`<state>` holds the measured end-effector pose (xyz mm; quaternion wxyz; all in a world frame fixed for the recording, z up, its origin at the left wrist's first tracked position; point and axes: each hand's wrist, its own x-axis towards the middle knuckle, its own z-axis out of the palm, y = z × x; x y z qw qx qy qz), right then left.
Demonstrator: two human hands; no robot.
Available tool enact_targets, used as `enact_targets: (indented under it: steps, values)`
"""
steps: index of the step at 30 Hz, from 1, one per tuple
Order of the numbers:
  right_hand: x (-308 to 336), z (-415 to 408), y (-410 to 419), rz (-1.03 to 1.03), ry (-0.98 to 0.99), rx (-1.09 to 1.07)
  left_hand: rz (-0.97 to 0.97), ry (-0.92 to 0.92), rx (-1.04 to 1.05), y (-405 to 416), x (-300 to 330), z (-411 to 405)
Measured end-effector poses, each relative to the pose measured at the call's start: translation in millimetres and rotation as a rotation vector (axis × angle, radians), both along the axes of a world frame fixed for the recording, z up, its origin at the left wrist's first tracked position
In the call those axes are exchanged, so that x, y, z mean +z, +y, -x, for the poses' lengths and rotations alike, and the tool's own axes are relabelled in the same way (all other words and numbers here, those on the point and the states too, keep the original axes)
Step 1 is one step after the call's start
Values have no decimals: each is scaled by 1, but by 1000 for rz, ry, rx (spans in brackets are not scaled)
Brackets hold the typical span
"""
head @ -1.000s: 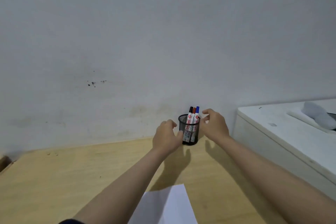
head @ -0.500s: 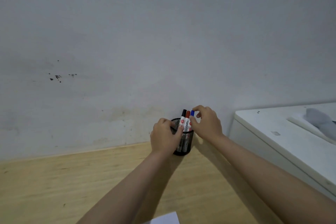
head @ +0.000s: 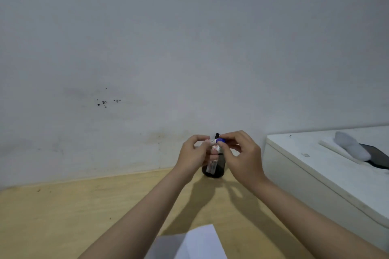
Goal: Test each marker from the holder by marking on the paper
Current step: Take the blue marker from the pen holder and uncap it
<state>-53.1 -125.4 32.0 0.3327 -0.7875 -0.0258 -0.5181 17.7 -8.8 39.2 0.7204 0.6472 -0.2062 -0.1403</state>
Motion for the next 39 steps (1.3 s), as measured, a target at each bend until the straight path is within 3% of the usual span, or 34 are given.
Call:
enact_targets:
  steps: [6,11,14,17,24,30,34,39]
  values:
    - [-27,40,65,18,15,165,29,-35,50,61,10,28]
    - [-26,39,102,-307,84,156,-53,-206,54,115,3,38]
    - [-13,23,121,-526,229,191,-164,-276,47,137,-5,41]
    - [-10,13,138,-605,317,256,-151,-263,23,152,-13,42]
    - [-12,9,150,-805,296,302,-197,-221,123,176,-31,50]
    - [-23,17,144,-771,354,469,-218,-274,108,171,-36,61]
    - [-28,19,138,-664,442,476,-230,-289,110,163,-37,65]
    - [-27,25,129,-690,460,548,-304,-297,51,159,-34,68]
